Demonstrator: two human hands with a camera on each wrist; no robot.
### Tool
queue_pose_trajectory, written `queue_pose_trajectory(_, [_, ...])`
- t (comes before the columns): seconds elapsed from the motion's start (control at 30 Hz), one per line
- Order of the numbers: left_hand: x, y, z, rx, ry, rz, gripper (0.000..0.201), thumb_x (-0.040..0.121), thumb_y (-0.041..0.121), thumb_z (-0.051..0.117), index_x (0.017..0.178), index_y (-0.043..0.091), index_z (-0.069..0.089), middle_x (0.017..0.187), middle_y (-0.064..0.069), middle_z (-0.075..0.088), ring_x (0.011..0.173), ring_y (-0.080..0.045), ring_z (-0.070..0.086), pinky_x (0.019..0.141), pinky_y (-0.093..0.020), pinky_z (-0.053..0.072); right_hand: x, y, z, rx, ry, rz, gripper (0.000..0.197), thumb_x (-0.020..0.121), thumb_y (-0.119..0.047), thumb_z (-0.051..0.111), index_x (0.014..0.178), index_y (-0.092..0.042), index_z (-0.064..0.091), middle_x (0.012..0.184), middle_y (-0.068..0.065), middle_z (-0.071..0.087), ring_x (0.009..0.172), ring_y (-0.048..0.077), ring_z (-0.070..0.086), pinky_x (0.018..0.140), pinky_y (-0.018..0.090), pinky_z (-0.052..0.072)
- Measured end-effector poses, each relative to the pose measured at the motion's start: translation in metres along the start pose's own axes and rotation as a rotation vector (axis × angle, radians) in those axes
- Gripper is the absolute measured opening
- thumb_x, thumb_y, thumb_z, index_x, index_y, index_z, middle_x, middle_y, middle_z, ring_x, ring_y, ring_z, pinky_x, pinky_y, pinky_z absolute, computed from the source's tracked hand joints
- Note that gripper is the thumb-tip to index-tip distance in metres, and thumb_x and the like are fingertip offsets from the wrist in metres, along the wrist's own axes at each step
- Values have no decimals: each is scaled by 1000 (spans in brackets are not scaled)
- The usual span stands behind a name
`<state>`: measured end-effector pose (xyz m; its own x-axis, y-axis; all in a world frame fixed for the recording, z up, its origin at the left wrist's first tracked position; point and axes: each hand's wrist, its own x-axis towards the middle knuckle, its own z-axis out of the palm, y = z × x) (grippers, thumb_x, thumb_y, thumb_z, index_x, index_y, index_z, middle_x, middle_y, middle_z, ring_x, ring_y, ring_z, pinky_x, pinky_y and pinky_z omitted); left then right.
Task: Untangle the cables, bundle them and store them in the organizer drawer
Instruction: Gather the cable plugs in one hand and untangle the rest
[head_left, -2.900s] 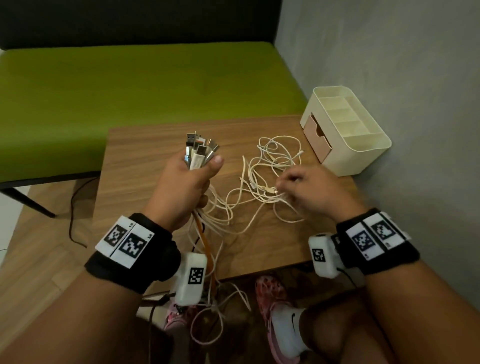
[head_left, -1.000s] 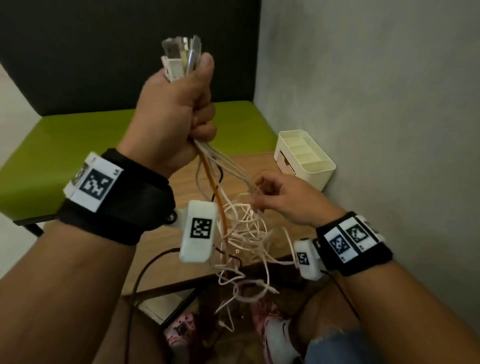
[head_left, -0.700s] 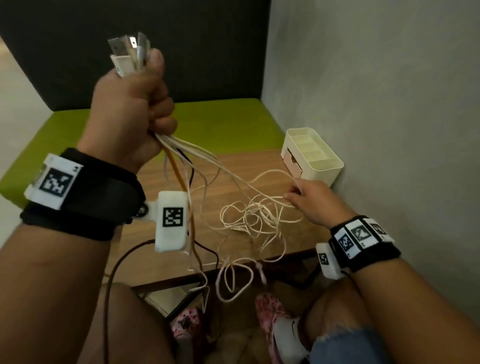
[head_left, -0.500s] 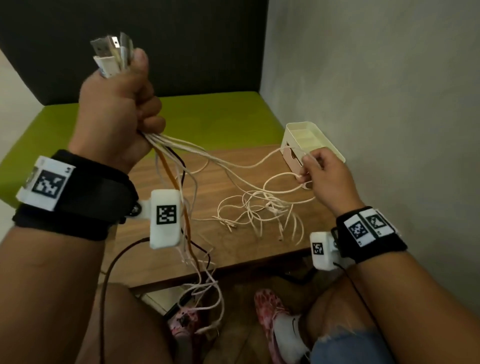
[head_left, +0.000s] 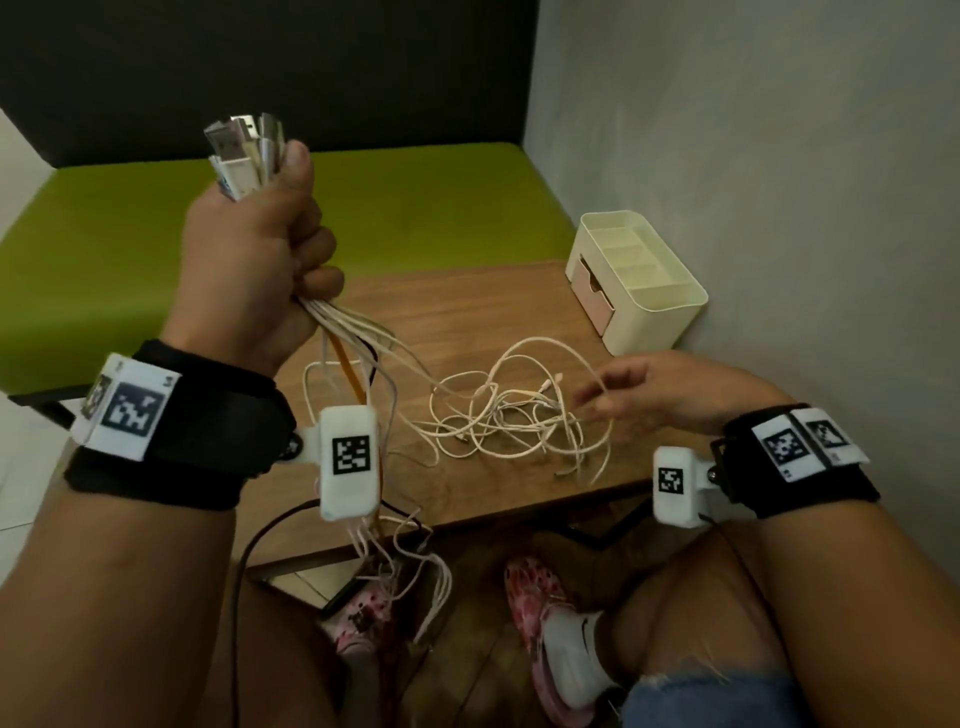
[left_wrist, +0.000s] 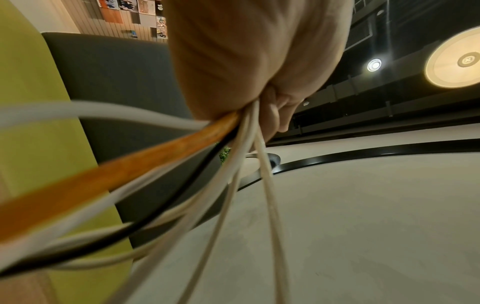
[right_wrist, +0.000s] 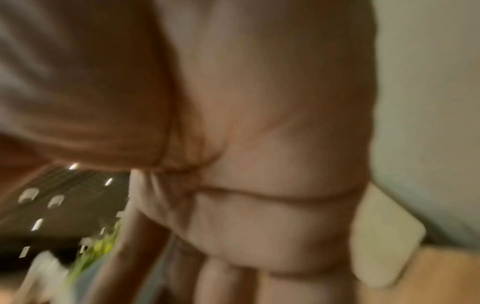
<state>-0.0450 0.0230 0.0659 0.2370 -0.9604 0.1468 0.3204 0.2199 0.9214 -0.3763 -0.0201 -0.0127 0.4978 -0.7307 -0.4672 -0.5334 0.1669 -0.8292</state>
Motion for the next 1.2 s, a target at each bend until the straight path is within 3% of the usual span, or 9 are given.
queue_pose_trajectory(0.1, [1, -8, -5, -5, 3, -17, 29, 100, 27, 53, 76, 27, 37, 61, 6, 21, 49, -8, 16, 38, -19, 20, 11, 7, 0, 444, 149, -156, 43, 80, -37, 71, 113, -10, 66, 112, 11, 71, 103, 31, 67, 78, 44, 57])
queue_pose_trajectory(0.2, [0, -16, -4, 8, 0, -37, 28, 100, 27, 53, 77, 27, 38, 60, 7, 23, 48, -7, 16, 38, -19, 20, 34, 12, 12, 34, 384, -27, 32, 83, -45, 72, 108, -25, 68, 101, -6, 73, 98, 20, 70, 80, 38, 57])
queue_pose_trajectory(0.37, [-6, -27, -2, 34, -15, -74, 26, 101, 25, 52, 79, 26, 39, 61, 6, 22, 48, -7, 17, 38, -19, 19, 59, 24, 40, -246, 148, 126, 40, 78, -29, 82, 113, -30, 63, 98, -11, 65, 87, 6, 66, 69, 19, 46])
queue_pose_trajectory(0.5, [-9, -31, -7, 54, -21, -105, 24, 101, 24, 51, 79, 27, 41, 62, 6, 22, 49, -7, 17, 38, -19, 18, 69, 36, 38, -58, 291, 91, 13, 85, -20, 74, 98, -22, 73, 92, -3, 76, 81, 12, 73, 69, 23, 55])
queue_pose_trajectory(0.6, [-11, -33, -10, 54, -15, -122, 23, 101, 24, 51, 80, 27, 42, 61, 7, 22, 48, -6, 17, 38, -18, 18, 72, 44, 31, 178, 486, 77, 15, 87, -16, 73, 101, -18, 73, 92, 3, 77, 78, 15, 74, 74, 30, 61])
queue_pose_trajectory(0.7, [-10, -36, -11, 55, -7, -135, 23, 101, 23, 51, 80, 27, 41, 59, 8, 22, 46, -6, 16, 38, -16, 17, 77, 48, 29, 234, 595, 28, 23, 89, -16, 72, 111, -11, 70, 92, 5, 77, 71, 12, 71, 63, 24, 59])
queue_pose_trajectory(0.77, [-9, -37, -13, 56, -10, -141, 23, 101, 22, 51, 80, 28, 42, 60, 7, 21, 46, -6, 16, 38, -16, 17, 81, 50, 27, 243, 641, -3, 26, 88, -19, 73, 112, -10, 71, 93, 6, 76, 73, 16, 70, 71, 34, 62])
queue_pose_trajectory(1.0, [-15, -22, -45, 136, -53, -164, 26, 101, 24, 48, 77, 28, 40, 55, 10, 22, 42, -4, 17, 35, -15, 17, 82, 67, 12, 237, 766, -28, 9, 87, -24, 75, 91, -16, 75, 86, 7, 76, 82, 27, 73, 83, 48, 60])
queue_pose_trajectory(1.2, [-18, -39, -54, 216, -14, -237, 25, 100, 22, 51, 76, 27, 43, 56, 9, 21, 43, -4, 17, 38, -14, 16, 81, 60, 10, 93, 623, 27, 32, 84, -57, 67, 91, -28, 77, 86, -5, 77, 85, 20, 73, 88, 47, 58])
